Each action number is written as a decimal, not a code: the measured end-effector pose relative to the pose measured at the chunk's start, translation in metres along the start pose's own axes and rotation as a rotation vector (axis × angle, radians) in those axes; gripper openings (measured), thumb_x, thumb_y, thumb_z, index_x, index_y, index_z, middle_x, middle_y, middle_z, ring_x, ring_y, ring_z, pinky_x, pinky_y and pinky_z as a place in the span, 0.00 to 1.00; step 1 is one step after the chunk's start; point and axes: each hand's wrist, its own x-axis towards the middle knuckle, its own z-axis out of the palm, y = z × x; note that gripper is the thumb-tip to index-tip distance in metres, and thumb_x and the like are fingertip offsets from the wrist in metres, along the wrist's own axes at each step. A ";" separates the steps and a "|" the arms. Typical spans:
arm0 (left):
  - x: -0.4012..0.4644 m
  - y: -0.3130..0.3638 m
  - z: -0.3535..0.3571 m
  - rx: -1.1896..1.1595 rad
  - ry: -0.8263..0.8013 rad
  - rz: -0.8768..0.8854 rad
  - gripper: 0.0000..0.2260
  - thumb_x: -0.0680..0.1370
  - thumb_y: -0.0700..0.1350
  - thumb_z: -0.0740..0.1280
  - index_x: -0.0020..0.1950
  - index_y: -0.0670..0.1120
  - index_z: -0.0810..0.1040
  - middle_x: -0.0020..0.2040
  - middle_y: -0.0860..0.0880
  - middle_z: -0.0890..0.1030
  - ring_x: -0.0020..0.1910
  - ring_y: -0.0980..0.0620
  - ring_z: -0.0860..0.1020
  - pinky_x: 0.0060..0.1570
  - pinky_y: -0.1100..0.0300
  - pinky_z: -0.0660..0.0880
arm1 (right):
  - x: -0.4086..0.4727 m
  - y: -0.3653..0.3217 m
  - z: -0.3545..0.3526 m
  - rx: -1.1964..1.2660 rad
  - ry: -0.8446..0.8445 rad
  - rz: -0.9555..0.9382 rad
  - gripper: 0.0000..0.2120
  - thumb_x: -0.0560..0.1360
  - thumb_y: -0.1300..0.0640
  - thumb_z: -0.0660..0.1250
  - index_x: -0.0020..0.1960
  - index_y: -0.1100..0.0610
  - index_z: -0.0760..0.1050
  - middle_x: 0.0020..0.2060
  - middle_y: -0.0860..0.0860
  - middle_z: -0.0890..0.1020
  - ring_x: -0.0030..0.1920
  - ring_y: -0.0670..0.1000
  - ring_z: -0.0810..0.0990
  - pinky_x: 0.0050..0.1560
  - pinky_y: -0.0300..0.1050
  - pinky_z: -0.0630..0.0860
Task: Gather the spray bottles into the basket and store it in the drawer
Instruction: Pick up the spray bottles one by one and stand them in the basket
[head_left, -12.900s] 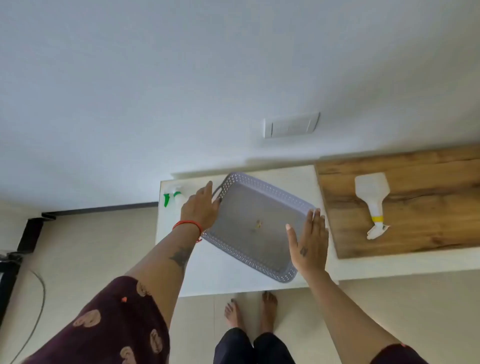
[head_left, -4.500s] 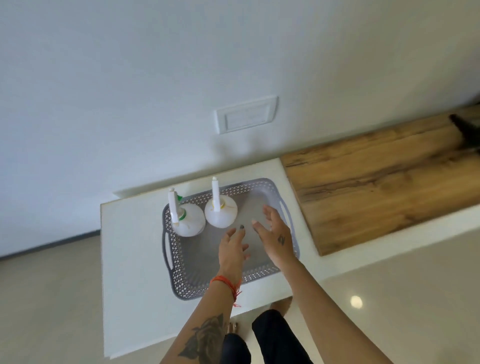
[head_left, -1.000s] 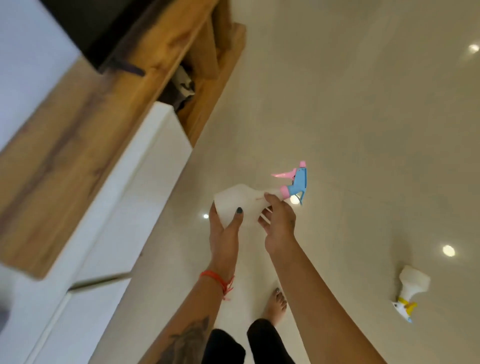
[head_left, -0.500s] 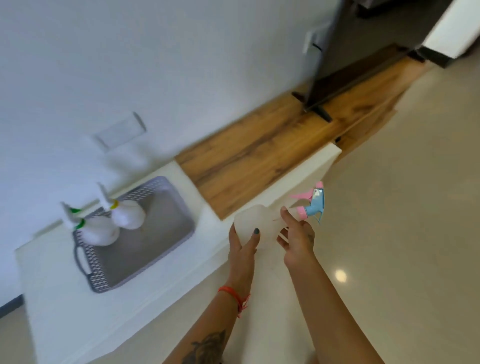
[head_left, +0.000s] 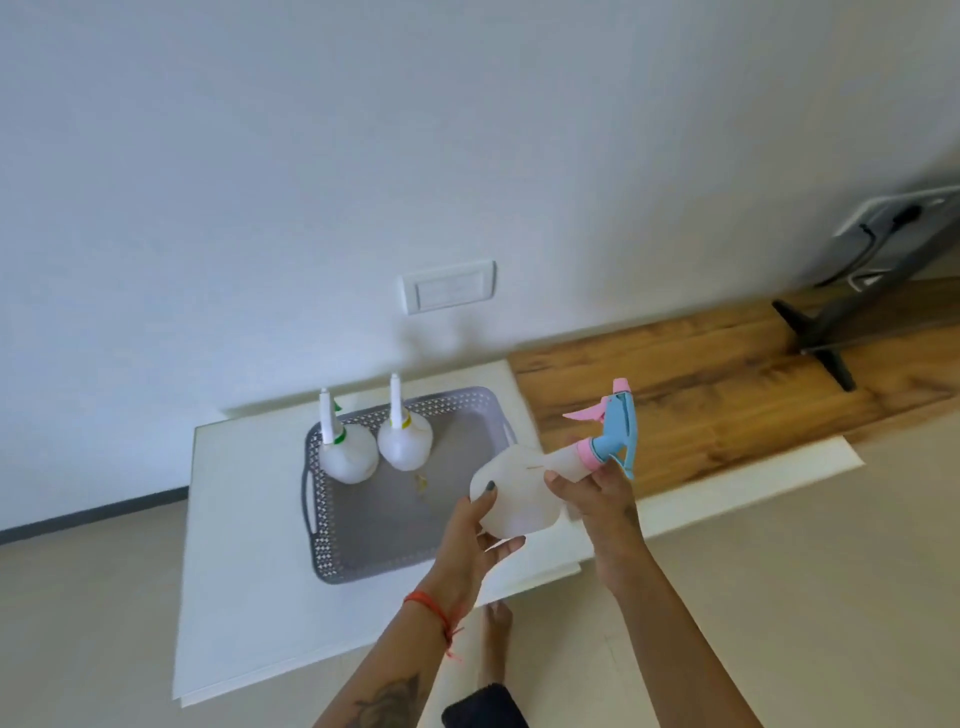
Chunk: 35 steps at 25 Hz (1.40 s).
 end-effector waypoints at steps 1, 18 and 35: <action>0.009 0.006 -0.005 -0.057 0.026 -0.031 0.12 0.78 0.49 0.63 0.59 0.45 0.72 0.56 0.42 0.77 0.53 0.42 0.79 0.42 0.54 0.81 | 0.011 0.002 0.009 -0.062 -0.016 -0.003 0.24 0.67 0.61 0.75 0.61 0.54 0.74 0.46 0.44 0.81 0.51 0.51 0.79 0.54 0.41 0.75; 0.175 0.042 -0.013 -0.586 0.309 -0.133 0.18 0.80 0.33 0.53 0.69 0.38 0.68 0.51 0.40 0.81 0.45 0.47 0.81 0.39 0.60 0.81 | 0.180 0.073 0.122 -0.864 -0.079 -0.528 0.21 0.65 0.50 0.77 0.54 0.57 0.79 0.42 0.54 0.85 0.42 0.54 0.83 0.38 0.32 0.70; 0.156 0.017 -0.014 -0.399 0.532 -0.186 0.18 0.80 0.39 0.57 0.70 0.37 0.65 0.70 0.38 0.69 0.65 0.38 0.72 0.64 0.48 0.72 | 0.161 0.096 0.089 -0.817 -0.015 -0.380 0.25 0.73 0.56 0.67 0.69 0.54 0.67 0.61 0.54 0.79 0.58 0.55 0.78 0.55 0.50 0.78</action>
